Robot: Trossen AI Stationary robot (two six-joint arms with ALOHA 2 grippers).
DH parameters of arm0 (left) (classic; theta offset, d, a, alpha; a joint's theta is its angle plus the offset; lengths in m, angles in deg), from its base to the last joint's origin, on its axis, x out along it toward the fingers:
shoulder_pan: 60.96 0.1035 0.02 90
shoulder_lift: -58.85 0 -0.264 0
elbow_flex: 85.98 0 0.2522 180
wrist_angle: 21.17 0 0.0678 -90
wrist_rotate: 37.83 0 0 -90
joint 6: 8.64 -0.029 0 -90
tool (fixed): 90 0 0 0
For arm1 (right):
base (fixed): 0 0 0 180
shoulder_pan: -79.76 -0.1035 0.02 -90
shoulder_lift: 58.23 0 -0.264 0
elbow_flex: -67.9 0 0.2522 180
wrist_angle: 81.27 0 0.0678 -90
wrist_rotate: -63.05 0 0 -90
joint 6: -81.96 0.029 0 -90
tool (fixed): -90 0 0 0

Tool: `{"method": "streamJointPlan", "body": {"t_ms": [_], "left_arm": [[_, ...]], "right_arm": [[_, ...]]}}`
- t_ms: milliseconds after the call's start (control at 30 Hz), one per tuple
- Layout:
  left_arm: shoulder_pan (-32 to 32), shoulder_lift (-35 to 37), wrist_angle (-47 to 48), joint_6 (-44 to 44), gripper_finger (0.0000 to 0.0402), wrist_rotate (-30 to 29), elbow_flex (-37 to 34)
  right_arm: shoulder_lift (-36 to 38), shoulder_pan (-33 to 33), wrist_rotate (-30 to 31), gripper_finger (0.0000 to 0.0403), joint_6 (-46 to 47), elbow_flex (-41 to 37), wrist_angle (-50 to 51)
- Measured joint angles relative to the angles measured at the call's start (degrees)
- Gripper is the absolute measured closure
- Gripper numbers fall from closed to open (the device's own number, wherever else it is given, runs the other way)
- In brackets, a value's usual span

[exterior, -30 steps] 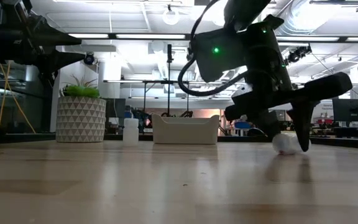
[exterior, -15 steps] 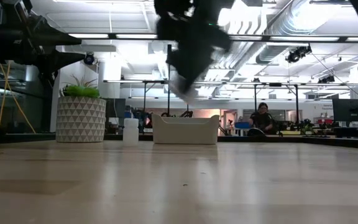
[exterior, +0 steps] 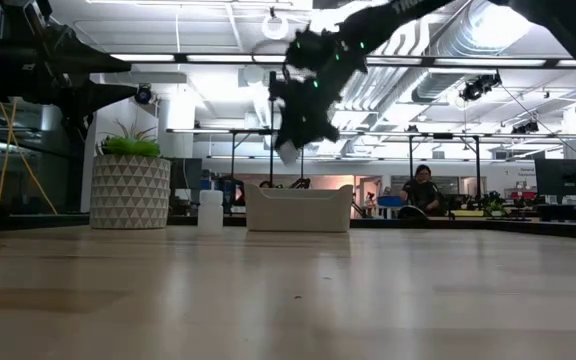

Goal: Pick and place pill bottles into a basket
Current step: Put the transparent pill bottle into the gray bin

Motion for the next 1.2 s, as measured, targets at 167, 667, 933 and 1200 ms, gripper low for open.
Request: {"method": "streamJointPlan", "body": {"t_ms": [167, 667, 933, 1200], "left_arm": [[0.0, 0.0, 0.0, 0.0, 0.0204, 0.0, 0.0], [0.0, 0.0, 0.0, -0.1, 0.0204, 0.0, 0.0], [0.0, 0.0, 0.0, -0.1, 0.0204, 0.0, 0.0], [0.0, 0.0, 0.0, -0.1, 0.0204, 0.0, 0.0]], "right_arm": [[-0.1, 1.2, -0.9, 0.0262, 4.6, -6.9, -5.0], [-0.1, 1.2, 0.1, 0.0208, 11.4, -16.8, -20.7], [0.1, 1.5, -6.9, 0.0164, 15.8, -16.8, -20.6], [11.8, -3.3, -13.0, 0.0195, -1.4, -16.0, -25.0]]}}
